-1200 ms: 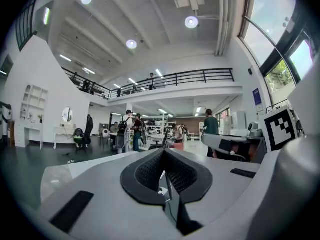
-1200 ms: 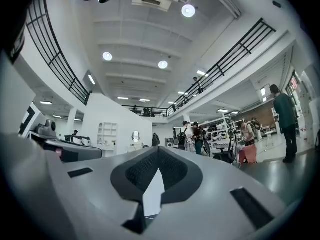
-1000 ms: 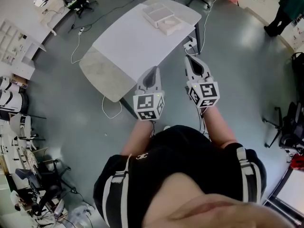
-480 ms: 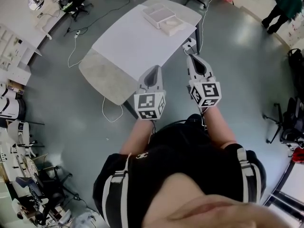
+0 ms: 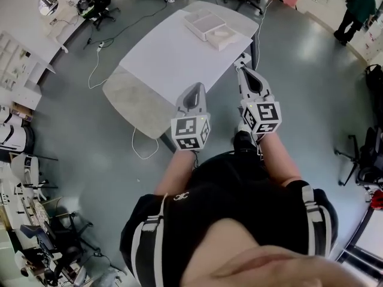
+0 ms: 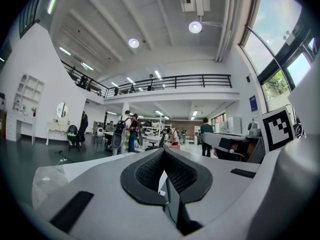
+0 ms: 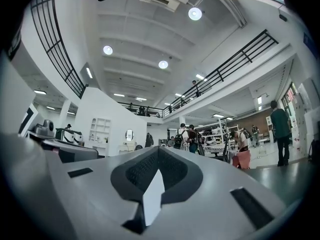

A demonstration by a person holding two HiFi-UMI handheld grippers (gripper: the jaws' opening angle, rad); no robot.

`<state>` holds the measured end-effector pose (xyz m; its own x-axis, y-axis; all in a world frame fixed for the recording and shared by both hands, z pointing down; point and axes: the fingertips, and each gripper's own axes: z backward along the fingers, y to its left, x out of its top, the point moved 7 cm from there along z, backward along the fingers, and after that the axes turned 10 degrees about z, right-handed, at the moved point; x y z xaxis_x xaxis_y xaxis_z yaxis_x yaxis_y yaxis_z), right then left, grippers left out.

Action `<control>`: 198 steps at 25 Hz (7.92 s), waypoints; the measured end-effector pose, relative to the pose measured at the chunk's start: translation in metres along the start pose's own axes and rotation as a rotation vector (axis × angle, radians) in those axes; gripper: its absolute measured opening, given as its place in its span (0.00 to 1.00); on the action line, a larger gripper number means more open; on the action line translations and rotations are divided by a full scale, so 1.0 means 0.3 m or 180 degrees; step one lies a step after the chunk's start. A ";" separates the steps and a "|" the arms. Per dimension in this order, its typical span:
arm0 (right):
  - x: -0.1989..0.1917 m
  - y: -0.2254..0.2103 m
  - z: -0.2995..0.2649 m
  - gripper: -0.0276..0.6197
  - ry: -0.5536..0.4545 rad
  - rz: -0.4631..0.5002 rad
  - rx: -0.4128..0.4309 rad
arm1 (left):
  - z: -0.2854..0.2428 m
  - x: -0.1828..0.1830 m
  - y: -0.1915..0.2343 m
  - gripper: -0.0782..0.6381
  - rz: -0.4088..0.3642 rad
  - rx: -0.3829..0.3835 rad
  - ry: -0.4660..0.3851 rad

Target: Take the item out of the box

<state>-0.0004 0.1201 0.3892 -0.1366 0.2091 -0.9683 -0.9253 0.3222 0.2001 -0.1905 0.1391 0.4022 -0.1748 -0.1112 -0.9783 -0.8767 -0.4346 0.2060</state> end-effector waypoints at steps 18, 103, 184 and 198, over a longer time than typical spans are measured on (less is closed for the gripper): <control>-0.209 -0.393 -0.489 0.06 0.0011 -0.0079 0.0024 | -0.642 -0.008 0.093 0.13 -0.0059 0.0103 0.0086; -1.220 -0.632 -1.679 0.19 0.2528 0.2256 0.2727 | -1.275 0.108 0.537 0.13 0.0262 0.1668 0.0289; -0.467 -1.000 -1.409 0.23 0.0057 -0.0032 0.0416 | -1.628 0.091 0.372 0.13 0.0135 0.0340 0.0360; -0.447 -0.973 -1.422 0.23 0.0024 0.0007 0.0471 | -1.622 0.099 0.391 0.13 0.0154 0.0378 0.0385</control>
<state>0.1372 -0.3959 0.3970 -0.1418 0.2033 -0.9688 -0.8627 0.4545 0.2217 -0.0804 -0.3501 0.4078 -0.1691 -0.2391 -0.9562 -0.9167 -0.3182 0.2417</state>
